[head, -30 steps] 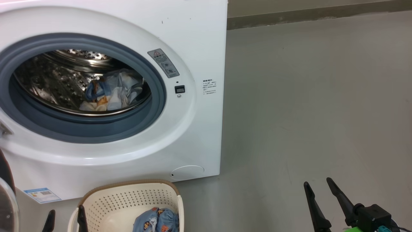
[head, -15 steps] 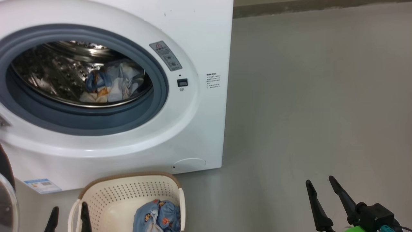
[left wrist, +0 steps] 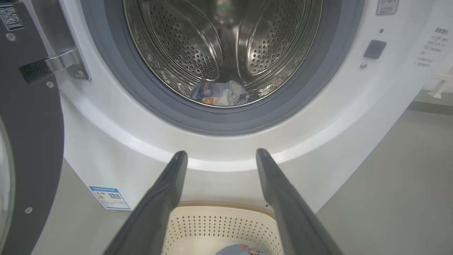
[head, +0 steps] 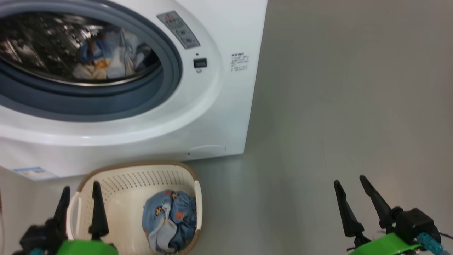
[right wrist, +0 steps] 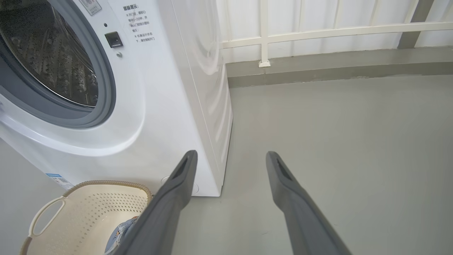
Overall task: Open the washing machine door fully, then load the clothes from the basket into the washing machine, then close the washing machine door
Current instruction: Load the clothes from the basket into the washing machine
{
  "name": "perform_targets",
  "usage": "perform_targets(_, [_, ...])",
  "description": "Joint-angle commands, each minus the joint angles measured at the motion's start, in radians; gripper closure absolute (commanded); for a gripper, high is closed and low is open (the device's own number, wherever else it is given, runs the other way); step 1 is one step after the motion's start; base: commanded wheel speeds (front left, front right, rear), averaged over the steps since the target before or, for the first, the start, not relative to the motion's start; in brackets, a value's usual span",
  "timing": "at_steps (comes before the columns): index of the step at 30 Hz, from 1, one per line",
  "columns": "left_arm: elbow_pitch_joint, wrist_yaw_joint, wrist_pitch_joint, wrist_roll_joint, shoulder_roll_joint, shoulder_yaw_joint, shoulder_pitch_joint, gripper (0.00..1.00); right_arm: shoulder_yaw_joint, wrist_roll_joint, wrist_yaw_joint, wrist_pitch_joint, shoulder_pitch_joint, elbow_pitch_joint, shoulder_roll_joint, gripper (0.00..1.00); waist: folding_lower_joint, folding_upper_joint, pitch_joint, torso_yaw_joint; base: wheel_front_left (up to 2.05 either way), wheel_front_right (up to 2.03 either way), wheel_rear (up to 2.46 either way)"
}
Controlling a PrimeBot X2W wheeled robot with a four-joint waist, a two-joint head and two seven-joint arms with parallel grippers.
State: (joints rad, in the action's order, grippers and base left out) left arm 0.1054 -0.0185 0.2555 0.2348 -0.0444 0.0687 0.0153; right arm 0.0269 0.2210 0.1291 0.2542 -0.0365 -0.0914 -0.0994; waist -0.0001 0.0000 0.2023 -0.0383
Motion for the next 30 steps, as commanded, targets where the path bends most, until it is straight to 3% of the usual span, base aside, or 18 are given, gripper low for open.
perform_targets(1, [0.005, -0.007, 0.006, -0.003, -0.007, 0.032, -0.058, 0.0, 0.029, -0.001, 0.002, 0.006, 0.035, 0.028, -0.007, 0.0, 0.0001, 0.0, 0.073, -0.004, 0.0, 0.0, 0.0])
perform_targets(16, [0.492, -0.094, 0.006, 0.008, -0.066, -0.015, -0.384, 0.0, 0.045, -0.01, 0.002, 0.007, 0.137, 0.053, -0.001, 0.0, 0.0001, 0.0, 0.307, -0.066, 0.0, 0.0, 0.0])
perform_targets(23, [0.722, -0.108, -0.006, 0.047, -0.077, -0.057, -0.513, 0.0, 0.043, -0.013, 0.002, 0.007, 0.162, 0.069, 0.004, 0.0, 0.0001, 0.0, 0.38, -0.09, 0.0, 0.0, 0.0])
perform_targets(30, [0.869, -0.112, -0.001, 0.082, -0.083, -0.121, -0.598, 0.0, 0.043, -0.018, 0.002, 0.008, 0.182, 0.082, 0.013, 0.0, 0.0001, 0.0, 0.436, -0.105, 0.0, 0.0, 0.0])
